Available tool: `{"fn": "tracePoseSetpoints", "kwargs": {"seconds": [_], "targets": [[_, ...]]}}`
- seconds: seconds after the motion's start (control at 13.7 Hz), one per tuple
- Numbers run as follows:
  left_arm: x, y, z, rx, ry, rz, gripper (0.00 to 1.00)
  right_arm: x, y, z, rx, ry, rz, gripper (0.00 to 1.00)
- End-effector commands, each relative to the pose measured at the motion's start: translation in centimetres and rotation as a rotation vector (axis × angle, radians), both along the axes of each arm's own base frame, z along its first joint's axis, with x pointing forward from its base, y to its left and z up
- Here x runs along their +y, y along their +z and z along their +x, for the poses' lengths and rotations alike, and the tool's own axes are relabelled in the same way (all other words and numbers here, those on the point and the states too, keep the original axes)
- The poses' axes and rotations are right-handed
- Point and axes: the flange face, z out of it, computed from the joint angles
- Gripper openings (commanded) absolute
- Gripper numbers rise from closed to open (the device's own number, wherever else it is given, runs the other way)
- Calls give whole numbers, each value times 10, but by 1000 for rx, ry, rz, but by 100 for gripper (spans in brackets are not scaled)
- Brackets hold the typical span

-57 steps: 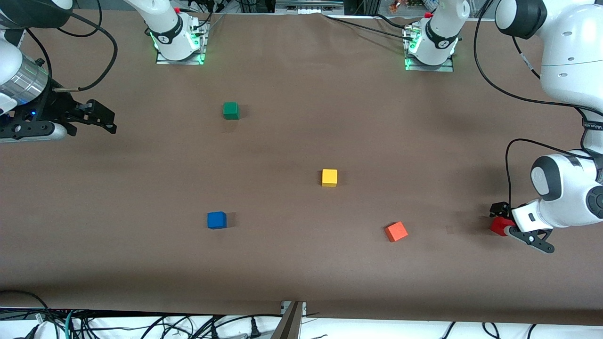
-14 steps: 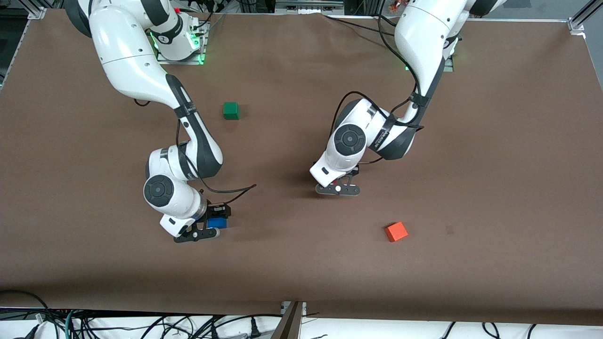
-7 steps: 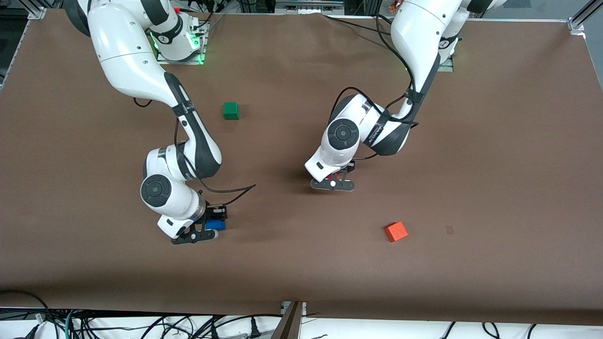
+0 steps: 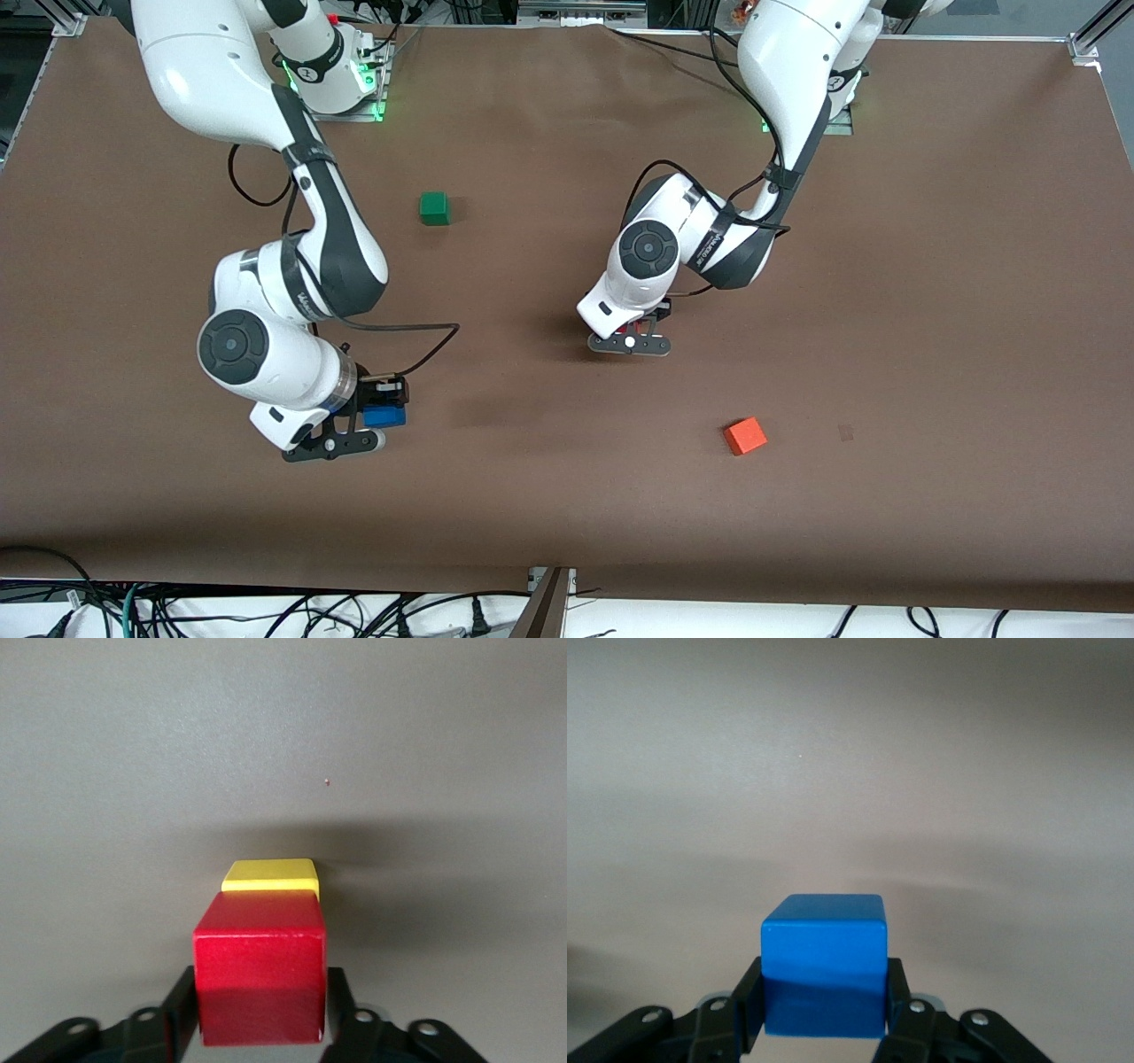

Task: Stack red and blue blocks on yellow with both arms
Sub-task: 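Open the left gripper and lift away while the right gripper lifts blue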

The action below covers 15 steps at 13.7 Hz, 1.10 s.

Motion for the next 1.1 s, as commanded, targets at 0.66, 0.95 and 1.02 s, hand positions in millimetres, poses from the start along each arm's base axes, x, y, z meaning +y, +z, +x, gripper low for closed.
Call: {"fn": "tracePoseSetpoints", "kwargs": {"seconds": [0.66,0.95,1.02], "targets": [[177,232,91,-66,254,-10,100,171,22,-81,36,-320,-5,46],[277,286,97,-99,169,-31,100,281,36,-152,-23,-390,22,47],[301,296,95,-91,142,-29,100,302,37,-169,-32,-379,36,47]]}}
